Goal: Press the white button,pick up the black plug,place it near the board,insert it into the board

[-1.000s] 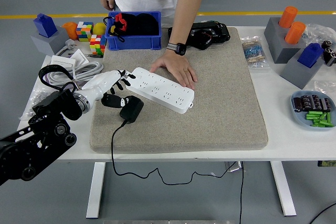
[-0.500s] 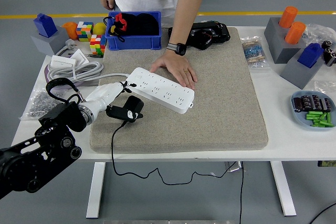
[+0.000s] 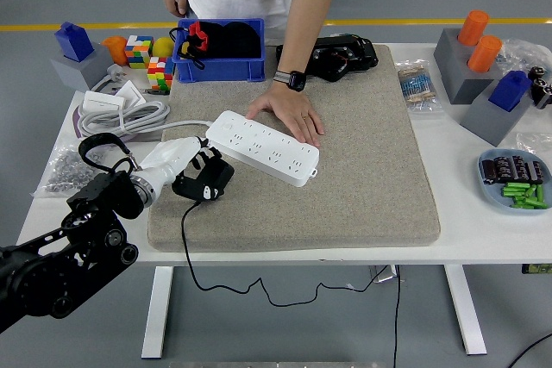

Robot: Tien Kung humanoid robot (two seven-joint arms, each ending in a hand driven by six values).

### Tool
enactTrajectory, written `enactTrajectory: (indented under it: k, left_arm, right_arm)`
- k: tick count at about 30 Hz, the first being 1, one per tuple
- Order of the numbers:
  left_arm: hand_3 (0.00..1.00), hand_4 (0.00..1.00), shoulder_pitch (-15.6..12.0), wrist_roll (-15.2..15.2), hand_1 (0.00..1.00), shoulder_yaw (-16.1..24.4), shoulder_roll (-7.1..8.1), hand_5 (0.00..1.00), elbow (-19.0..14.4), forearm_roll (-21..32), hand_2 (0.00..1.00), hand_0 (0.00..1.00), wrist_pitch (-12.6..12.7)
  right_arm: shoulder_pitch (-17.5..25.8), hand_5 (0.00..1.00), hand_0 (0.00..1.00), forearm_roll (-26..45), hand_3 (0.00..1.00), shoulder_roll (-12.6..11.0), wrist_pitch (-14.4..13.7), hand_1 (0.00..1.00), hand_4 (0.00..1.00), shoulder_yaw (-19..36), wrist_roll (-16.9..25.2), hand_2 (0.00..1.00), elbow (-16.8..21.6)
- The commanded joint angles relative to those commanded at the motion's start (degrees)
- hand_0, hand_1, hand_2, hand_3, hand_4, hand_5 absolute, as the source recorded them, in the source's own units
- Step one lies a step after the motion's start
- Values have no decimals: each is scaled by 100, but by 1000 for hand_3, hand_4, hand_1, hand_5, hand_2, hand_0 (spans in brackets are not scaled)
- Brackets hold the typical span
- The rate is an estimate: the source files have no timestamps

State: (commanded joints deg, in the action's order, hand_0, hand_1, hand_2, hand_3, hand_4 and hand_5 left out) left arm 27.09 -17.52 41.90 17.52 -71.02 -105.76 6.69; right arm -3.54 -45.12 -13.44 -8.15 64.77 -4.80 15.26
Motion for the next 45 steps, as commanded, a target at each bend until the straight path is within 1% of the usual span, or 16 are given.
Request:
enactTrajectory:
  k: [3, 4, 10, 11, 15, 16, 19, 22, 23, 24, 27, 31, 34, 37, 41, 45]
  left_arm:
    - [583, 780, 0, 25, 370, -22, -20, 15, 39, 9, 469, 186, 60]
    - [578, 708, -2, 28, 307, -30, -24, 2, 46, 8, 410, 142, 67]
    - [578, 708, -13, 95, 307, -53, -38, 2, 79, 13, 410, 142, 137]
    - [547, 588, -10, 111, 266, -43, -37, 2, 70, -11, 343, 101, 158]
    - [547, 588, 28, 139, 266, -1, -33, 2, 2, -28, 343, 101, 195]
    - [506, 476, 45, 142, 250, 15, -32, 2, -27, -24, 323, 100, 199]
    - [506, 476, 122, 158, 250, 57, -39, 2, -91, 4, 323, 100, 208]
    - [506, 476, 243, 160, 250, 89, -65, 2, -85, 26, 323, 100, 208]
    - [506, 447, 298, 163, 249, 97, -83, 2, -59, 35, 320, 100, 208]
    - [506, 447, 340, 164, 249, 102, -97, 2, -37, 39, 320, 100, 206]
    - [506, 447, 489, 166, 249, 118, -163, 2, 62, 41, 320, 100, 206]
    - [511, 447, 712, 180, 248, 111, -295, 2, 246, 39, 319, 100, 207]
    - [511, 447, 894, 188, 248, 69, -413, 2, 447, 57, 319, 100, 204]
    - [527, 468, 1047, 188, 249, 4, -512, 2, 658, 80, 321, 99, 194]
    - [527, 469, 1217, 174, 248, -156, -638, 2, 967, 133, 321, 95, 168]
    - [527, 469, 1299, 136, 248, -270, -733, 2, 1200, 177, 321, 95, 147]
  right_arm:
    - [-2, 339, 621, 0, 539, 7, -7, 568, 666, 3, 17, 608, 3]
    - [-3, 341, 620, -1, 536, 8, -9, 568, 664, 4, 21, 606, 4]
    - [-2, 341, 620, 11, 536, 9, -26, 568, 664, -1, 59, 606, 5]
    - [-4, 336, 620, 13, 535, 8, -33, 566, 663, -3, 70, 605, 4]
    - [-10, 336, 620, 18, 535, 9, -52, 566, 663, 3, 104, 605, 2]
    - [-12, 340, 619, 20, 535, 8, -57, 563, 661, 4, 115, 604, 4]
    - [-19, 340, 619, 24, 535, 7, -70, 563, 661, 11, 134, 604, 3]
    - [-19, 340, 619, 30, 535, 4, -82, 563, 661, 13, 153, 604, 5]
    - [-20, 342, 618, 33, 533, 3, -83, 561, 660, 7, 155, 602, 3]
    - [-20, 342, 618, 34, 533, 3, -84, 561, 660, 4, 155, 602, 1]
    - [-20, 342, 618, 40, 533, 5, -87, 561, 660, -2, 160, 602, 3]
    - [-20, 340, 616, 50, 533, 3, -89, 561, 659, -14, 162, 602, -1]
    - [-19, 340, 616, 57, 533, -4, -91, 561, 659, -29, 162, 602, -2]
    - [-30, 337, 616, 66, 533, -13, -89, 559, 657, -49, 160, 598, -3]
    - [-38, 333, 616, 79, 534, -14, -89, 561, 653, -60, 160, 598, -5]
    - [-39, 333, 616, 91, 534, -16, -89, 561, 653, -68, 161, 598, -5]
